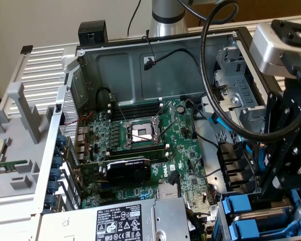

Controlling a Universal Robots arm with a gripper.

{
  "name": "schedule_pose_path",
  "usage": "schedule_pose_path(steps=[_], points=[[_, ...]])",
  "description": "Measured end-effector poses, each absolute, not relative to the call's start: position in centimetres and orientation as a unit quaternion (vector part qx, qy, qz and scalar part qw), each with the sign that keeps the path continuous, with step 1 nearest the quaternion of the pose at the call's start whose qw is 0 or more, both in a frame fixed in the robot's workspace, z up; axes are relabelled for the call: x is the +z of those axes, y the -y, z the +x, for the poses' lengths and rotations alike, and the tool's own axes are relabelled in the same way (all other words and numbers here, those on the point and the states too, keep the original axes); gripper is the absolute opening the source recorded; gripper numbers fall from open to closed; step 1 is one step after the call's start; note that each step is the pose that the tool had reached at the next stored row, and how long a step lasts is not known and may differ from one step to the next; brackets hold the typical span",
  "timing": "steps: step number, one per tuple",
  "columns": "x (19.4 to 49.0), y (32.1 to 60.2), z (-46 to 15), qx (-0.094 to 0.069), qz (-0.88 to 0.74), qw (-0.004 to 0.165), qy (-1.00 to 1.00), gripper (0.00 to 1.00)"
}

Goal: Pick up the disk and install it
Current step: 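Insert the first disk wire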

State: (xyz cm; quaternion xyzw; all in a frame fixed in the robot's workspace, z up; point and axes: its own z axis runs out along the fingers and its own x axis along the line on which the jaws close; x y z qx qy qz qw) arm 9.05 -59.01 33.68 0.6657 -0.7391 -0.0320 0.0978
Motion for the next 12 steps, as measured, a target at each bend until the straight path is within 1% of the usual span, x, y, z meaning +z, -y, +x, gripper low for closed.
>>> schedule_pose_path(steps=[12], points=[[33.59,59.01,9.11,-0.032,0.666,0.098,0.739,0.17]])
